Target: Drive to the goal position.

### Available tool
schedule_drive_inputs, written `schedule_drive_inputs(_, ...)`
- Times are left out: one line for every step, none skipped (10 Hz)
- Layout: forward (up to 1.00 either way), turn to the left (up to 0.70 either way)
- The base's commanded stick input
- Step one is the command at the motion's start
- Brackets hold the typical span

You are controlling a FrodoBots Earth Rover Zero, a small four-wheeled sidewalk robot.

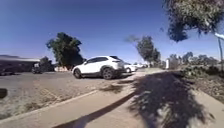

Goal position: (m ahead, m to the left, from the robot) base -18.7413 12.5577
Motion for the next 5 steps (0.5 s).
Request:
schedule_drive_inputs(0.00, 0.85)
schedule_drive_inputs(0.00, 0.85)
schedule_drive_inputs(0.00, 0.85)
schedule_drive_inputs(0.00, 0.85)
schedule_drive_inputs(0.00, 0.85)
